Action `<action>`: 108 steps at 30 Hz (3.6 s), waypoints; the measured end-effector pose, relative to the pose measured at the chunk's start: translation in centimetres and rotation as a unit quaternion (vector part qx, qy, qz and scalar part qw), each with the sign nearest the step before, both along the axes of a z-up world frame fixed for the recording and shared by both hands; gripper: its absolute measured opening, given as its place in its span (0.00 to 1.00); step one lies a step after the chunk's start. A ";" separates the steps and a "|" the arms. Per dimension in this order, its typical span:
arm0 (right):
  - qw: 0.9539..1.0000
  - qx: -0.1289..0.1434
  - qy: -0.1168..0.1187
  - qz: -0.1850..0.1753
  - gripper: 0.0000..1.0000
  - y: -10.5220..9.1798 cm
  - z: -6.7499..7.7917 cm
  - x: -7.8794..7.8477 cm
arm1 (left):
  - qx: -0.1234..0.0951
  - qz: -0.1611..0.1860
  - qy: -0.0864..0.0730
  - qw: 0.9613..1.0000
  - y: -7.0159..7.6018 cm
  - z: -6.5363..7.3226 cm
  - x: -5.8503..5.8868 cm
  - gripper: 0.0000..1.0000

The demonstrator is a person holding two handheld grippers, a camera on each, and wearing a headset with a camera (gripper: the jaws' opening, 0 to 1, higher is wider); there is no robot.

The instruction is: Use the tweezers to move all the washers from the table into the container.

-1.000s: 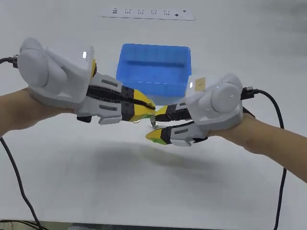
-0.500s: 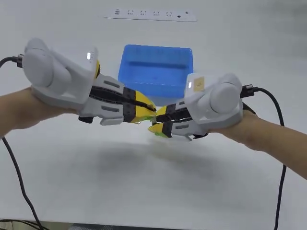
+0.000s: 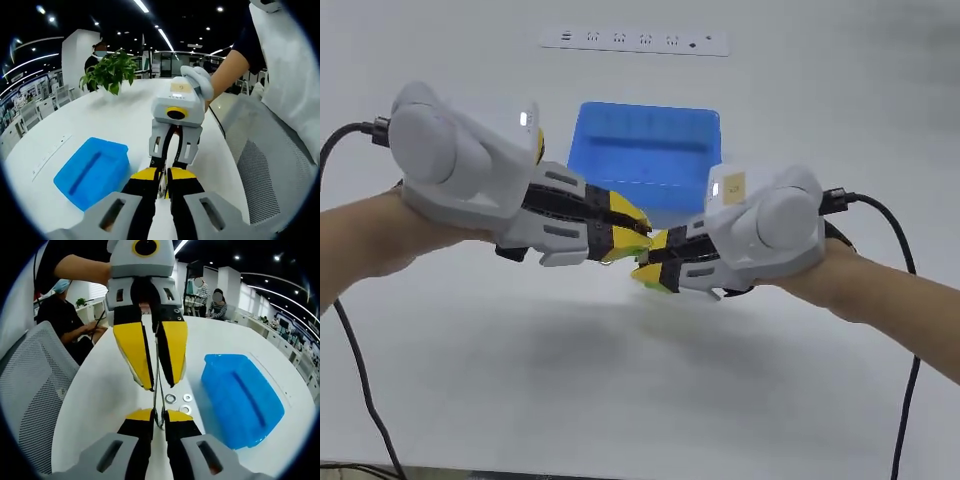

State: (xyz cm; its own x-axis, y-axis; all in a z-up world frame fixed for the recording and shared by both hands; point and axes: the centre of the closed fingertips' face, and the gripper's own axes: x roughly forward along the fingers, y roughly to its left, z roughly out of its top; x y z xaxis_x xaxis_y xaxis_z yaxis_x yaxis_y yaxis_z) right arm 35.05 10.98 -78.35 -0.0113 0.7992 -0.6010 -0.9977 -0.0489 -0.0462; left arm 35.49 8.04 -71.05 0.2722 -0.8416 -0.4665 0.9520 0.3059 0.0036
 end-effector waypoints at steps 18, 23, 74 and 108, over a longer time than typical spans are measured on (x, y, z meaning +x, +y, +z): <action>0.999 0.038 0.005 -0.006 0.10 -0.8 4.1 -0.5 | -0.084 0.081 -0.002 0.993 2.9 3.9 -1.9 0.43; 0.999 0.046 -0.006 -0.005 0.10 -1.2 5.9 0.8 | -0.097 0.097 -0.007 0.991 3.7 4.2 -2.9 0.49; 0.999 0.052 0.014 0.007 0.10 3.8 2.8 13.2 | -0.160 0.228 0.004 0.960 8.3 4.8 -0.3 0.99; 0.998 0.052 -0.018 0.008 0.09 2.6 5.4 11.9 | -0.206 0.191 -0.032 0.959 3.4 7.4 8.7 0.59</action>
State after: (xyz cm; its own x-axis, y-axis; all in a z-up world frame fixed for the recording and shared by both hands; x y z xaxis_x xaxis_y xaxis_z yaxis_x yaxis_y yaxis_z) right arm 46.92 13.54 -72.90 -0.0038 0.8569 -0.5155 -0.9945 -0.0573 -0.0878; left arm 44.18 11.42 -63.70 0.6144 -0.7841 -0.0877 0.7720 0.6204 -0.1382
